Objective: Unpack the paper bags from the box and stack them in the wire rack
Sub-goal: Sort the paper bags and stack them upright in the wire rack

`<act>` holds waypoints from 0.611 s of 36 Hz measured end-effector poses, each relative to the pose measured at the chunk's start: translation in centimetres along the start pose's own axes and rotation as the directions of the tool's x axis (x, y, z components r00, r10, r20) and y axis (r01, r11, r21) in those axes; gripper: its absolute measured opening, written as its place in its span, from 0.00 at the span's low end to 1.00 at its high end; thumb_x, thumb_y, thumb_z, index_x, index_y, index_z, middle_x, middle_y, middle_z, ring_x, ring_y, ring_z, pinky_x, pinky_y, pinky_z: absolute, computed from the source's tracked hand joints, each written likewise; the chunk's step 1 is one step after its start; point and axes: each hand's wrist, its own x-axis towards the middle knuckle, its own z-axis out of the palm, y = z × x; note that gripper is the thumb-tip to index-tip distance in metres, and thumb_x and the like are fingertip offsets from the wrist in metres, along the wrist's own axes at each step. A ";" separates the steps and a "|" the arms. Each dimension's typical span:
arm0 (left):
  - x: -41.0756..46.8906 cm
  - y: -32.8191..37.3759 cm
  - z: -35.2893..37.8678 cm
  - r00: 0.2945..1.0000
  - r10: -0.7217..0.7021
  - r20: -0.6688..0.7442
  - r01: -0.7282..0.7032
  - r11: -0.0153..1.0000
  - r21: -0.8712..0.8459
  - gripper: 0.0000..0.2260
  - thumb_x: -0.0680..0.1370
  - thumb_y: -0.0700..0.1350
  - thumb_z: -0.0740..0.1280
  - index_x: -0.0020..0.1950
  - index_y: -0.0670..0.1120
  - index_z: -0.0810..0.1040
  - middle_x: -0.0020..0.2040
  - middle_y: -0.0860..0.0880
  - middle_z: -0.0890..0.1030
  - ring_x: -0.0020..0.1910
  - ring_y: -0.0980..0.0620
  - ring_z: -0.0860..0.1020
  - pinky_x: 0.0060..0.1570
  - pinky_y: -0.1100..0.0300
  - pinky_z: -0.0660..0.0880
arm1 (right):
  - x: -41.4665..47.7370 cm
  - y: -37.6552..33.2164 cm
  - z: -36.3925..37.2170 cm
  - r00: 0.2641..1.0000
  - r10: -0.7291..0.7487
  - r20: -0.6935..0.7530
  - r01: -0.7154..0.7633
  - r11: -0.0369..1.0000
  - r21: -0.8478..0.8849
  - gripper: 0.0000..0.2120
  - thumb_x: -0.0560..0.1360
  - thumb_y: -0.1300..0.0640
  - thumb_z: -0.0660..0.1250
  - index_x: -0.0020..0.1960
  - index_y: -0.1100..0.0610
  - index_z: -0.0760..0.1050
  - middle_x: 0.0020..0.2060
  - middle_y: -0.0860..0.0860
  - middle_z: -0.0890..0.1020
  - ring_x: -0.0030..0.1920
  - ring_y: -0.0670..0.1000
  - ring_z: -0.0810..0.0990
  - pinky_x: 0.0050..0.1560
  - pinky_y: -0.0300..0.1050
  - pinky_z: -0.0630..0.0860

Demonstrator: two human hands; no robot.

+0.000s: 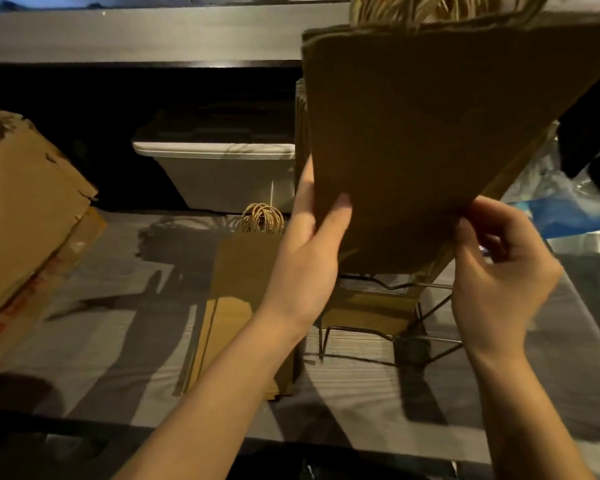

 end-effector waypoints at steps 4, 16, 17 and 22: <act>-0.4 -1.7 0.2 0.995 -0.100 0.009 0.099 0.991 0.090 0.24 0.81 0.46 0.57 0.75 0.59 0.56 0.62 0.69 0.70 0.59 0.75 0.69 0.54 0.78 0.68 | -1.2 1.2 -0.3 0.999 -0.038 0.025 0.040 0.998 -0.058 0.15 0.75 0.65 0.65 0.60 0.55 0.72 0.51 0.50 0.77 0.49 0.51 0.79 0.51 0.48 0.79; -1.8 -4.5 0.8 0.964 -0.261 -0.045 0.265 0.950 0.165 0.21 0.82 0.49 0.55 0.75 0.57 0.58 0.63 0.63 0.73 0.64 0.66 0.70 0.68 0.62 0.65 | -3.6 2.7 0.1 1.000 -0.014 0.010 0.014 0.998 -0.061 0.32 0.73 0.61 0.70 0.72 0.56 0.59 0.67 0.55 0.64 0.55 0.50 0.73 0.57 0.40 0.73; -1.8 -4.4 0.7 0.965 -0.257 -0.054 0.263 0.950 0.168 0.21 0.82 0.49 0.55 0.75 0.57 0.58 0.64 0.62 0.72 0.64 0.66 0.69 0.67 0.64 0.65 | -3.5 2.8 0.1 1.000 0.022 0.015 -0.021 0.998 -0.058 0.32 0.73 0.59 0.69 0.73 0.55 0.57 0.68 0.54 0.64 0.58 0.51 0.72 0.59 0.43 0.72; -1.5 -3.7 0.7 0.967 -0.245 -0.067 0.254 0.950 0.182 0.22 0.82 0.50 0.53 0.76 0.56 0.55 0.69 0.60 0.69 0.63 0.71 0.67 0.54 0.81 0.64 | -3.2 2.4 0.4 0.946 0.230 0.227 -0.273 0.945 0.178 0.32 0.75 0.58 0.65 0.75 0.55 0.55 0.70 0.52 0.69 0.69 0.48 0.69 0.68 0.54 0.69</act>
